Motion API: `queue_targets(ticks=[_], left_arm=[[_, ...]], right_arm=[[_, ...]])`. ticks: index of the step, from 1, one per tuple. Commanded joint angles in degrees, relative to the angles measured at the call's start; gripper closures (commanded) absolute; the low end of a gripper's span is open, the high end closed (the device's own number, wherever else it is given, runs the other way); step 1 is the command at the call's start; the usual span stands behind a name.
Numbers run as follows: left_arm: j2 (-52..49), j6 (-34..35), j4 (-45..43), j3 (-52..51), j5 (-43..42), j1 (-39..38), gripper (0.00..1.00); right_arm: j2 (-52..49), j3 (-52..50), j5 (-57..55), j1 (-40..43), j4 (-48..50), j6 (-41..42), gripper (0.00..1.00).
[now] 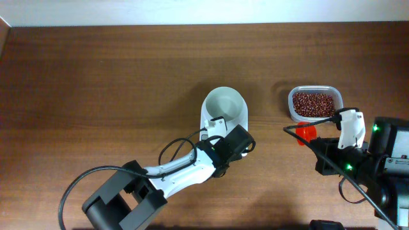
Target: Scoop and weigh 50g on scale
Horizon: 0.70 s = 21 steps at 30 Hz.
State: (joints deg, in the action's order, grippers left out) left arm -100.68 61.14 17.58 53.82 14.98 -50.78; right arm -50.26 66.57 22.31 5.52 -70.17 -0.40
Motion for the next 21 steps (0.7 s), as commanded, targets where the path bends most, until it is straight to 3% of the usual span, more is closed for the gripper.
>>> queue_targets(ticks=[1, 16, 17, 18, 21], left_arm=[[3.0, -1.5, -0.1, -0.4, -2.8, -0.1, 1.0], [9.7, -5.7, 1.4, -0.4, -4.7, -0.1, 1.0], [9.7, -5.7, 1.4, -0.4, -4.7, -0.1, 0.98], [9.7, -5.7, 1.4, -0.4, -4.7, -0.1, 0.89], [9.7, -5.7, 1.6, -0.4, -4.7, -0.1, 0.82]], right_arm=[[0.0, 0.0, -0.3, -0.2, 0.1, 0.0, 0.96], [0.0, 0.0, -0.3, -0.2, -0.1, 0.0, 0.96], [0.0, 0.0, -0.3, -0.2, -0.1, 0.0, 0.96], [0.0, 0.0, -0.3, -0.2, -0.1, 0.0, 0.96], [0.0, 0.0, -0.3, -0.2, -0.1, 0.0, 0.96]])
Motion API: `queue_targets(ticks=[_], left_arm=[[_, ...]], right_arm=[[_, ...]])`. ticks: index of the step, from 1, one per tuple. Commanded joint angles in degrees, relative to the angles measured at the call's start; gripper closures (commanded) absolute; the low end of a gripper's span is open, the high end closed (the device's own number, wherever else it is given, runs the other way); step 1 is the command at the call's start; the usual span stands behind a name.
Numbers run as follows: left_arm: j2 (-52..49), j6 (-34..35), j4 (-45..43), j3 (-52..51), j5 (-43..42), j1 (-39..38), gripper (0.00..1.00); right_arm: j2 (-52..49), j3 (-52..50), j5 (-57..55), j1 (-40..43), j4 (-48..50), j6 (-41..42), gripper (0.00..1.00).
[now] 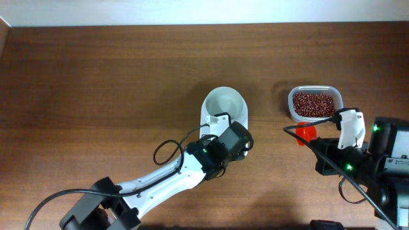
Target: Scoop and weigh 50g on scale
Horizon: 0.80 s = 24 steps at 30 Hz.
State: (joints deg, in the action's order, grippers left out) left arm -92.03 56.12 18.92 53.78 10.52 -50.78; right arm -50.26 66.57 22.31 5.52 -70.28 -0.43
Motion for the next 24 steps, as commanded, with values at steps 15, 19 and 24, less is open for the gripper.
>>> queue_targets(ticks=[15, 19, 24], left_arm=[[1.0, -0.5, 0.7, -0.4, 2.8, -0.1, 1.0], [0.2, 1.7, 0.6, -0.4, 5.4, -0.1, 1.0], [-4.2, 3.5, -1.8, -0.4, 5.6, -0.1, 1.0]], right_arm=[[-0.8, 0.0, -0.5, -0.2, 3.0, 0.0, 0.96], [-2.8, 0.0, -0.5, -0.2, 3.0, 0.0, 0.96], [-5.0, 0.0, -0.5, -0.2, 4.1, 0.0, 0.96]])
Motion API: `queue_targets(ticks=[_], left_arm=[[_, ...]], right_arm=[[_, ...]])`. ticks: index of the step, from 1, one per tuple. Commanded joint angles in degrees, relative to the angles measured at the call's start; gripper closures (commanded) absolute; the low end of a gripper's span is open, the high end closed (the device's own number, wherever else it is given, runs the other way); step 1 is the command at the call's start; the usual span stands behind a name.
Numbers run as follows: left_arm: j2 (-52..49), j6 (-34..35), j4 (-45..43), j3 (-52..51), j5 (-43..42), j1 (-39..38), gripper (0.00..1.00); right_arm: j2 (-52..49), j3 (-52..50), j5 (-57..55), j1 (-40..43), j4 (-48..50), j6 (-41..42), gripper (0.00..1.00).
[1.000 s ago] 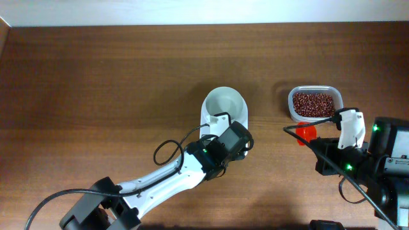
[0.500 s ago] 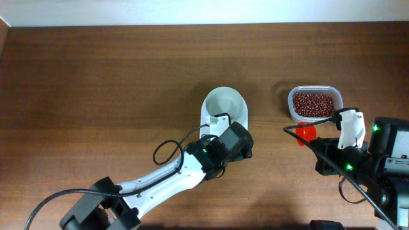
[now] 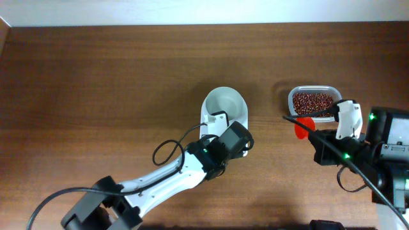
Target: Scoop and weigh 50g on scale
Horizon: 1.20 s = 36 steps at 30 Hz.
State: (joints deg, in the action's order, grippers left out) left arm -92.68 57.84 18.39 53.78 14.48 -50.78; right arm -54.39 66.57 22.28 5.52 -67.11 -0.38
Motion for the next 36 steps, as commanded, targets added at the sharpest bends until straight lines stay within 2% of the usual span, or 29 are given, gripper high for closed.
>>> queue_targets(ticks=[1, 6, 36], left_arm=[[-4.4, 1.7, -1.8, -0.4, 1.6, -0.1, 1.0], [-7.4, 2.4, -3.3, -0.4, 1.4, -0.1, 1.0], [-9.6, 2.6, -4.9, -0.4, 2.9, -0.1, 1.0]], right_arm=[[-1.2, 0.0, -0.5, -0.2, 1.2, 0.0, 0.96], [-2.8, 0.0, -0.5, -0.2, 1.6, 0.0, 0.96], [-3.4, 0.0, -0.5, -0.2, 1.5, 0.0, 0.96]])
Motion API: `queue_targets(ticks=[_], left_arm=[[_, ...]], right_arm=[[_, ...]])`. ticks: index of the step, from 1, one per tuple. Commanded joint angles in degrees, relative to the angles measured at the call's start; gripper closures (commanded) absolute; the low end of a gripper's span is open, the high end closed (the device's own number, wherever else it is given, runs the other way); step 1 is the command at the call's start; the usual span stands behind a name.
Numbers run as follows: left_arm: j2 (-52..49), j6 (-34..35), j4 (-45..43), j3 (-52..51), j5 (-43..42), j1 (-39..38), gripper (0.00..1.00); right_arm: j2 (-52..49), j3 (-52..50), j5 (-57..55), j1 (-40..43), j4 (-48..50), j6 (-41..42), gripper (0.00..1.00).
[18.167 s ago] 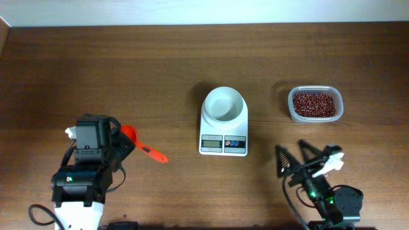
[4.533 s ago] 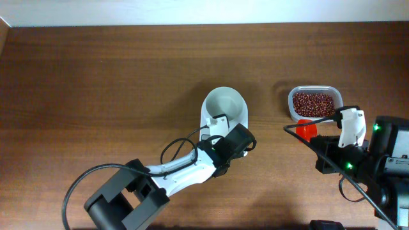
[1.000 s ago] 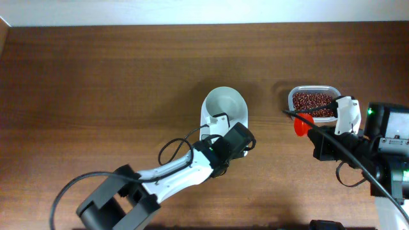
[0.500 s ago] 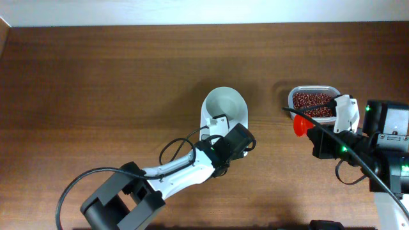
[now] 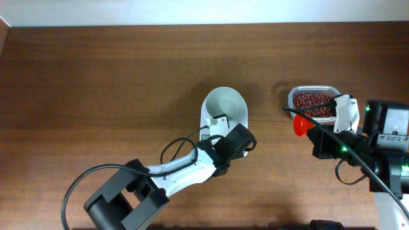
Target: Scoop and weigh 50g on scale
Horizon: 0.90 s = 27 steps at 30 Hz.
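Observation:
A white scale with a round white bowl (image 5: 224, 104) sits at the table's middle. My left gripper (image 5: 217, 121) rests over the scale's near end, below the bowl, and its white fingertips look pressed together as one block. A clear container of red beans (image 5: 312, 102) stands to the right. Just in front of the container's near left corner is a red scoop (image 5: 300, 126), tilted on edge, with my right gripper (image 5: 317, 135) shut on its handle. The inside of the bowl looks white and bare.
The brown wooden table (image 5: 115, 83) runs left and far from the scale. My left arm's black cable loops over the table near the scale's front. The right arm's body fills the near right corner.
My left gripper has drawn back a little toward the near edge of the scale, and the left arm has folded back. My right gripper with the scoop has shifted slightly toward the bean container.
At first my left gripper was at the scale's near end and my right held the red scoop in front of the beans. The left then reached a bit further onto the scale. The scoop then sat higher and further left, and now the left gripper is back where it began.

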State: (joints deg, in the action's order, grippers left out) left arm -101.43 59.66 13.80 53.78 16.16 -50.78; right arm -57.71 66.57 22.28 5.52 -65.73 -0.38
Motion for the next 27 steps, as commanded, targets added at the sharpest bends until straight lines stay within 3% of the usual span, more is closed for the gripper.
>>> queue_targets(ticks=[1, 27], left_arm=[[-0.9, 0.8, -0.3, -0.4, 1.2, -0.1, 1.0], [-2.3, 0.8, -1.5, -0.4, 1.2, -0.1, 1.0]], right_arm=[[0.0, 0.0, -0.5, -0.2, 0.2, 0.0, 0.96], [0.0, 0.0, -0.5, -0.2, 0.2, 0.0, 0.96]])
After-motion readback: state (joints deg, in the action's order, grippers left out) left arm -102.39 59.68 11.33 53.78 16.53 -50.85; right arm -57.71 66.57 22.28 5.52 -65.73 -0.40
